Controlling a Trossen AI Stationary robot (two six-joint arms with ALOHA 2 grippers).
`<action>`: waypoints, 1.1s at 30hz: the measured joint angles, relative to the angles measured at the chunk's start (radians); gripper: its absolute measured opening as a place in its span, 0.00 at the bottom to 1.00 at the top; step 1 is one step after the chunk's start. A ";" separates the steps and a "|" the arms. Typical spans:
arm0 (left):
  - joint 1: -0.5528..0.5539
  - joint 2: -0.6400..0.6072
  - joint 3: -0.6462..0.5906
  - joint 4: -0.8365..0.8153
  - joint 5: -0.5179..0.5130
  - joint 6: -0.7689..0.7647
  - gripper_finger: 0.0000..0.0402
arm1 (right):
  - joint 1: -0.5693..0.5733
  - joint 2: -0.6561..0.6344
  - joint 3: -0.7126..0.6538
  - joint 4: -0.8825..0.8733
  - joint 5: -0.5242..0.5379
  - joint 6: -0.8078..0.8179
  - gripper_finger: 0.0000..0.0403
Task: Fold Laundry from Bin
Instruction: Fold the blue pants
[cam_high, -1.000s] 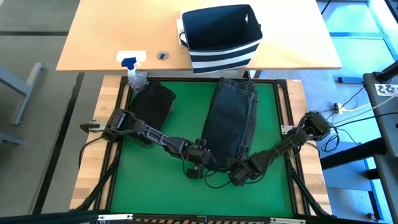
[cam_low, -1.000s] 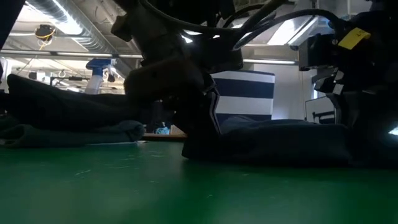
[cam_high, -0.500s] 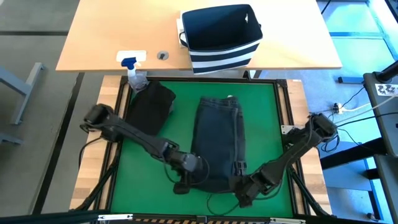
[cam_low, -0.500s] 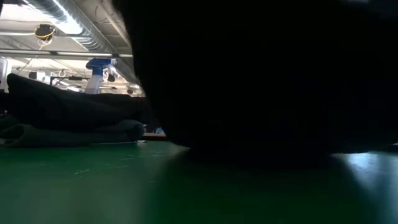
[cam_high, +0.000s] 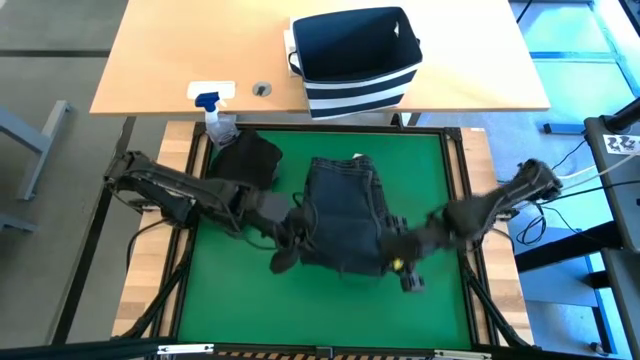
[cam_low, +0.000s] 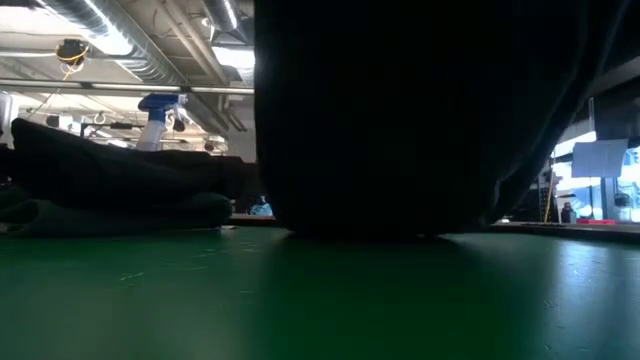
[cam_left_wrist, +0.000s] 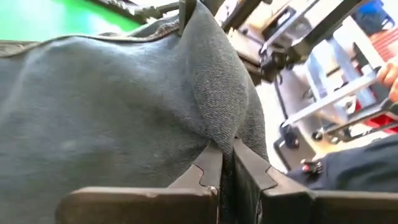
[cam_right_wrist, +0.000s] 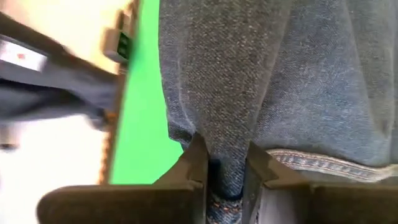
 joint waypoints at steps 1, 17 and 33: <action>0.021 -0.007 0.001 0.002 0.014 0.002 0.03 | -0.034 -0.020 -0.002 0.000 -0.051 -0.012 0.10; 0.614 0.034 0.003 -0.092 0.086 0.380 0.04 | -0.905 -0.101 -0.211 0.110 -0.307 -0.500 0.11; 0.824 0.345 0.004 0.011 -0.008 0.596 0.06 | -1.195 0.092 -0.464 0.669 -0.242 -0.526 0.26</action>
